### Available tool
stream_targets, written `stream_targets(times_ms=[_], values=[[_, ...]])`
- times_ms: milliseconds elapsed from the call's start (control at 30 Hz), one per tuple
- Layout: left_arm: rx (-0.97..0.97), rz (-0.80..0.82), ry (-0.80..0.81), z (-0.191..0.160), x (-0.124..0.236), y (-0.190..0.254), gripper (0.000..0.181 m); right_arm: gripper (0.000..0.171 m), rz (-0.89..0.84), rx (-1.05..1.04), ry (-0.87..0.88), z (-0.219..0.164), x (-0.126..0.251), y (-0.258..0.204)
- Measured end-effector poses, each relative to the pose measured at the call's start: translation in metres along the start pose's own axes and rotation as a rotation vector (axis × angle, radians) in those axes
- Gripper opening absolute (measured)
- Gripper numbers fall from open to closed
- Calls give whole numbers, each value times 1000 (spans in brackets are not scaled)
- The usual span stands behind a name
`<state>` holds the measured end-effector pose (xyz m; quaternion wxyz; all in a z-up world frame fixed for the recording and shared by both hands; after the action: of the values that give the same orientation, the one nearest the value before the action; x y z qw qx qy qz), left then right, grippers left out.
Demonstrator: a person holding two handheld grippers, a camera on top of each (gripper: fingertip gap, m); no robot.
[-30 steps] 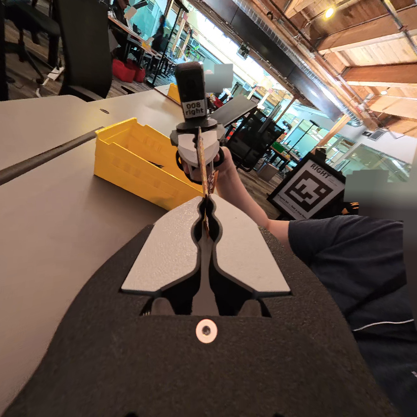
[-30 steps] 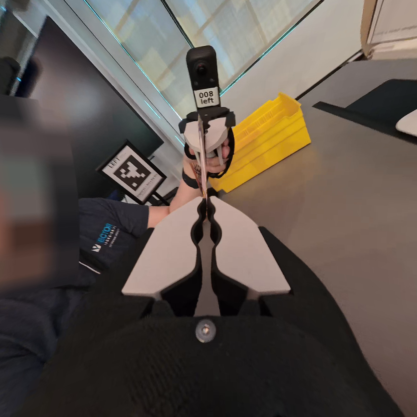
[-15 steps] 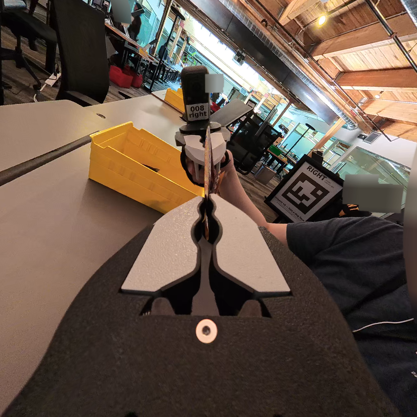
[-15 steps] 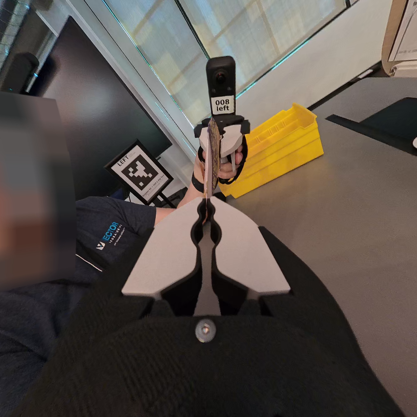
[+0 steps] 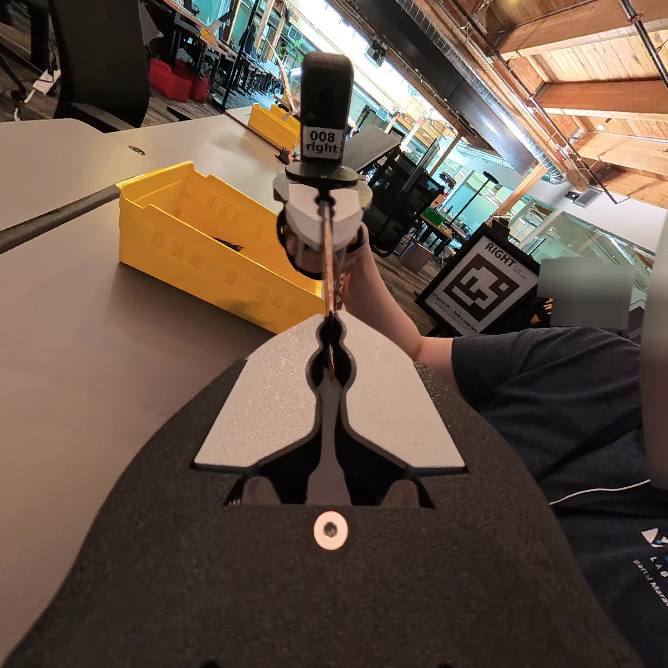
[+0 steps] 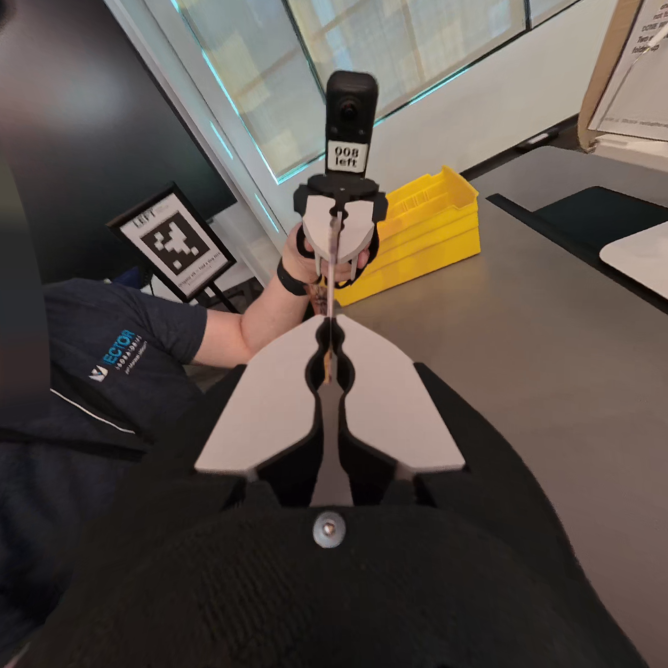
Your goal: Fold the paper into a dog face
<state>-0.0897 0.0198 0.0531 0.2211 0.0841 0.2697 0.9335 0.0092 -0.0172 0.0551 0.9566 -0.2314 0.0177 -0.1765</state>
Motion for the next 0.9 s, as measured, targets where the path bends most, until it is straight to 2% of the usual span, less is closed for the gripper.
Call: stream_targets(times_ms=[200,400,567,900], values=[[-35,-4,-12,-1,0,1,5,1,-28,25,-30,-2,1,2],[-127,52,-32,-2,1,3,0,1,4,12,-16,-2,1,-1],[-130,66,-38,-2,3,4,0,9,16,11,16,2,2,-3],[-125,57,-44,-4,1,5,0,8,5,28,10,1,1,-3]])
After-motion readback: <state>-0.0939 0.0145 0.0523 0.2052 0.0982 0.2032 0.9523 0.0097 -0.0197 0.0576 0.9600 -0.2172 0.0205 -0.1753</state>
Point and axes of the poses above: each gripper's, where its closed fingertips meet, x back along the fingers, z out of its top, y = z × x across the jaws, the point moved 2 cm from there along x, back along the fingers, and after that the axes turned 2 degrees about y, right-handed, at the moved point
